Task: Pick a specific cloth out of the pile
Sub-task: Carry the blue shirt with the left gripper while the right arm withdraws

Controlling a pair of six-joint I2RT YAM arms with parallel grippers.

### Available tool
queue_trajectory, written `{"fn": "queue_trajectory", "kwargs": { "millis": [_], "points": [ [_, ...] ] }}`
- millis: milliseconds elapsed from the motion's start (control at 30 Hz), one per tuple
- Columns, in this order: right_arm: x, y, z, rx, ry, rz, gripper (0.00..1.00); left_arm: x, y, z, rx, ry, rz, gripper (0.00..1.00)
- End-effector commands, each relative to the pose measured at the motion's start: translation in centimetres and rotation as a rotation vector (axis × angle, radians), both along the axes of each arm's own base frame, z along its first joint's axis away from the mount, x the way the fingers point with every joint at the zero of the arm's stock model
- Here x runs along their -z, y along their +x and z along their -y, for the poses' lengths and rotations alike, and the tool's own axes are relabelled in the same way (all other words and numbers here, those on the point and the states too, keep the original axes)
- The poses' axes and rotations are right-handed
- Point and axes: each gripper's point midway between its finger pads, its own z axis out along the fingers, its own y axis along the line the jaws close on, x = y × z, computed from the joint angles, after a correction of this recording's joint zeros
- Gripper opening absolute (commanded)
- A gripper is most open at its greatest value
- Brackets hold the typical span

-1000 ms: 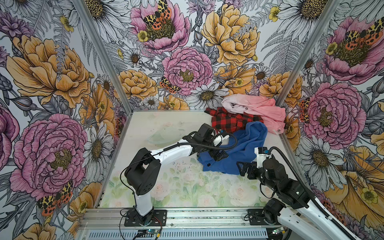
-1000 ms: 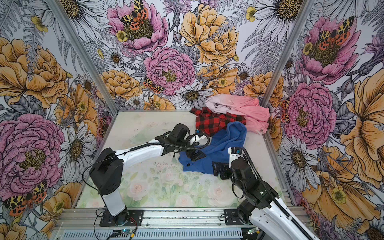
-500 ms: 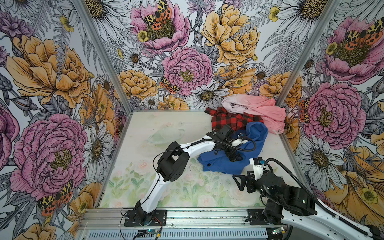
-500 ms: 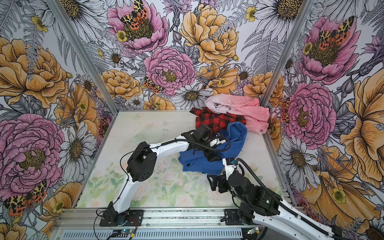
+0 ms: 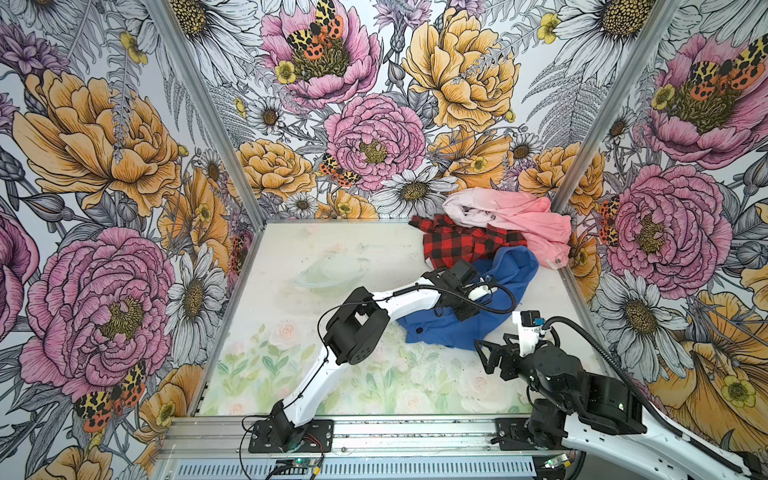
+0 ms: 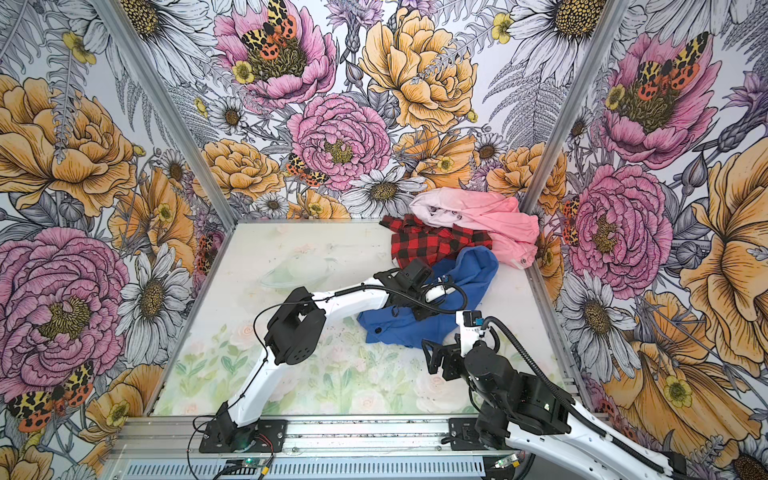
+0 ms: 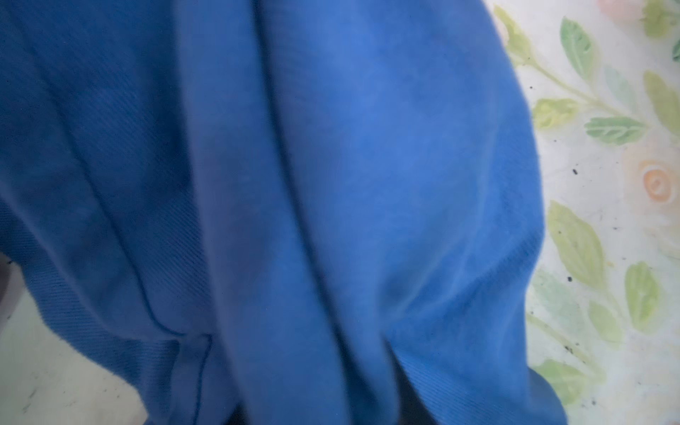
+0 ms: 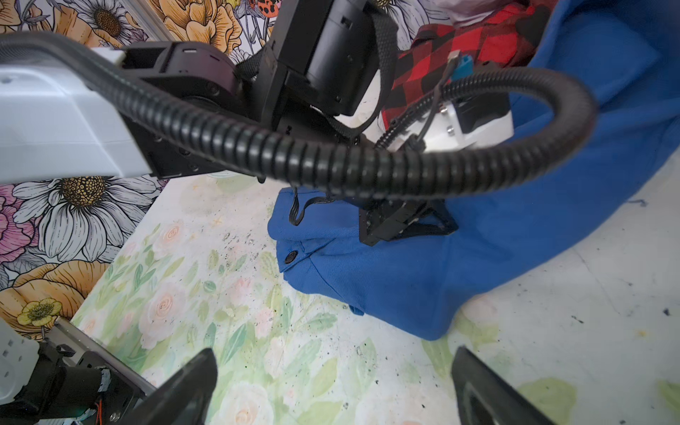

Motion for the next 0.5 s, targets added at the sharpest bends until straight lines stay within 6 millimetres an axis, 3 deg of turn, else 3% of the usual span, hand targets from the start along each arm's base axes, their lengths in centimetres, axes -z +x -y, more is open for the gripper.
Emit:
{"fn": "queue_trajectory", "kwargs": {
  "millis": [0, 33, 133, 233, 367, 467],
  "points": [
    [-2.4, 0.5, 0.6, 0.014, -0.023, 0.072, 1.00, -0.7, -0.6, -2.2, -0.028, 0.010, -0.039, 0.00],
    [-3.0, 0.6, 0.7, 0.017, -0.024, 0.088, 0.99, -2.5, -0.6, -2.2, -0.024, -0.036, -0.019, 0.00],
    [-4.8, 1.0, 1.8, 0.051, -0.037, 0.152, 0.99, -10.6, -0.6, -2.6, 0.003, -0.197, 0.029, 0.00],
    [-6.6, 1.4, 2.7, 0.085, -0.071, 0.212, 0.99, -20.0, -0.1, -4.6, -0.021, -0.325, 0.152, 0.00],
    [-8.7, 1.9, 3.7, 0.118, -0.113, 0.282, 0.99, -34.4, 0.2, -10.8, -0.115, -0.521, 0.359, 0.00],
    [-9.8, 2.2, 3.7, 0.124, -0.143, 0.325, 1.00, -44.8, -1.6, -15.9, -0.157, -0.665, 0.545, 0.00]
  ]
}}
